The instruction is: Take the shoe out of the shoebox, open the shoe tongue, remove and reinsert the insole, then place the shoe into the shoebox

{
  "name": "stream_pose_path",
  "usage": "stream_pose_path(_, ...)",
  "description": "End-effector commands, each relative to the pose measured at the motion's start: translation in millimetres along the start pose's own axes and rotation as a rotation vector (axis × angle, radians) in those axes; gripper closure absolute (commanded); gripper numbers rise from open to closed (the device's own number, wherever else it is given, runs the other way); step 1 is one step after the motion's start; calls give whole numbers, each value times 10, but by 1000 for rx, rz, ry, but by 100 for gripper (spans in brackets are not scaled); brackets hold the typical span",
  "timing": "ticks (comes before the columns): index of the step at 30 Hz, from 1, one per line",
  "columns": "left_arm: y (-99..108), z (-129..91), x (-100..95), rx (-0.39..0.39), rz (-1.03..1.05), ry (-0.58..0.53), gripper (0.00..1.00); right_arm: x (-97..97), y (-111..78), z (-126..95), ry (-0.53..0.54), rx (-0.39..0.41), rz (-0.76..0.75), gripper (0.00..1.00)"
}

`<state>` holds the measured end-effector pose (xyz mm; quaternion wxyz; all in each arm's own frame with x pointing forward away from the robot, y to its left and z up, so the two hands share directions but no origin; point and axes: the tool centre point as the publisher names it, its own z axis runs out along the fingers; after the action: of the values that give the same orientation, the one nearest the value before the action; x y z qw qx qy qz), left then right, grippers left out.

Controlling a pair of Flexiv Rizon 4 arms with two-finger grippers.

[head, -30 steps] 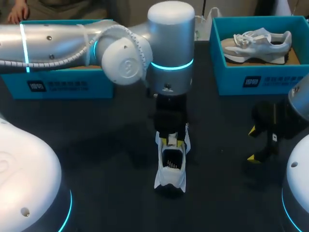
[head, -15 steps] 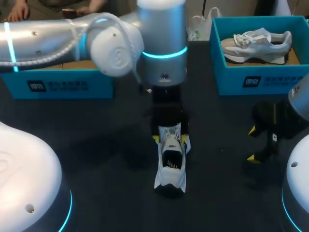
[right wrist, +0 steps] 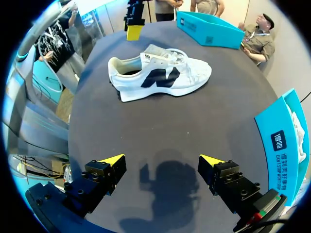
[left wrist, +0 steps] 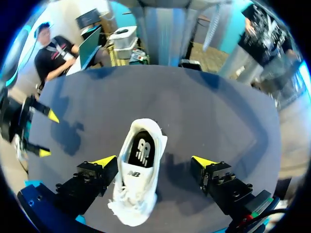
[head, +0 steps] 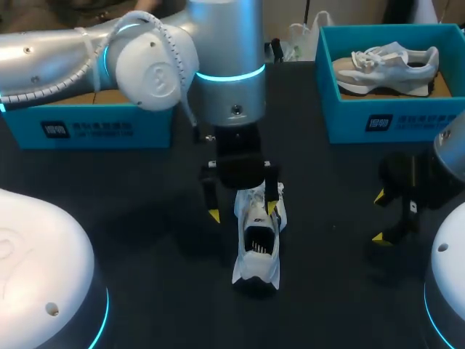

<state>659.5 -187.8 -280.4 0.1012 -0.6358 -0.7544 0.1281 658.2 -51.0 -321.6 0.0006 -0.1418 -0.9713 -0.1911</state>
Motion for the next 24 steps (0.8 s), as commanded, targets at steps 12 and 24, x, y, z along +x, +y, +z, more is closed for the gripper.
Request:
stream_pose_path(12,-451,-25,204,-240,-705,-30,0,15,1,-2,-3,2,1,0)
stream_pose_path(24,-621,214,159,-255,-1043,-189,0,15,1,-2,-3,2,1,0)
